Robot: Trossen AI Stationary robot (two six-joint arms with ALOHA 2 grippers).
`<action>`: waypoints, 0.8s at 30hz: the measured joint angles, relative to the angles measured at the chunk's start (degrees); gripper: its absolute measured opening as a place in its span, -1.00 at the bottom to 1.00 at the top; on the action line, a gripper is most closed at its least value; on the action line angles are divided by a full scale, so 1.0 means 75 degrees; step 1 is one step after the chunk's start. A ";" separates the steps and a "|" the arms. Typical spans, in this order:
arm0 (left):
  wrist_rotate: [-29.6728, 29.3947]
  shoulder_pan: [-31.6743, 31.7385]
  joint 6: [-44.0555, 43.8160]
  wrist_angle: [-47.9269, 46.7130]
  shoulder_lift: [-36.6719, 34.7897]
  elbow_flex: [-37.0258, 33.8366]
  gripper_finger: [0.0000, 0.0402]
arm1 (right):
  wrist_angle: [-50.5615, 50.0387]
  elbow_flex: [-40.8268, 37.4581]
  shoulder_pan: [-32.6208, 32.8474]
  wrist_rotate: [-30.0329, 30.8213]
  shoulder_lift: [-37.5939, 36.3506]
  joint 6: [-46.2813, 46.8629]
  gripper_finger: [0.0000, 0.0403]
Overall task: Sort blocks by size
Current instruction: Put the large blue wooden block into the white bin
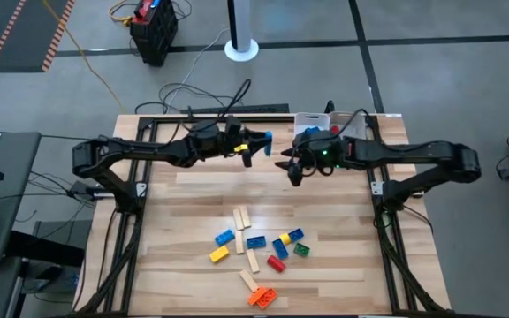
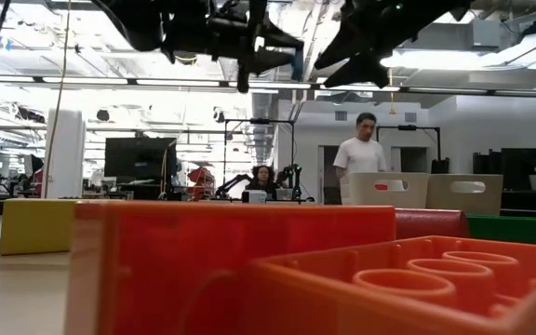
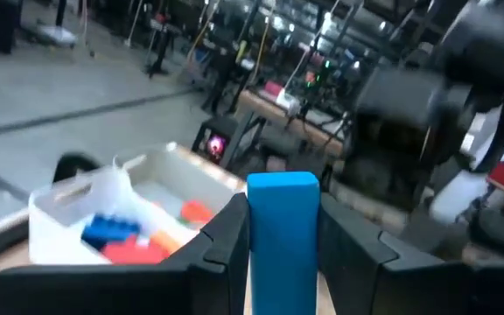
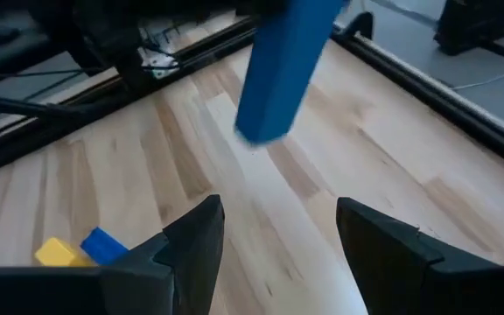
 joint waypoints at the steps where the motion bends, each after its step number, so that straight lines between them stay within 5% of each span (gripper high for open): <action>1: -0.0062 0.0000 0.0100 0.0014 -0.0003 0.0062 -0.48 | 0.0129 0.0000 0.0000 -0.0005 0.0058 0.0000 0.24; 14: 0.0057 -0.0122 0.0312 0.0086 0.0000 0.0270 -0.48 | 0.1056 0.0000 -0.0068 0.0587 0.0300 -0.0587 0.24; 24: 0.0147 -0.0286 0.0452 0.0011 0.0001 0.0267 -0.48 | 0.2112 0.0012 -0.0044 -0.0039 0.0722 -0.0863 0.24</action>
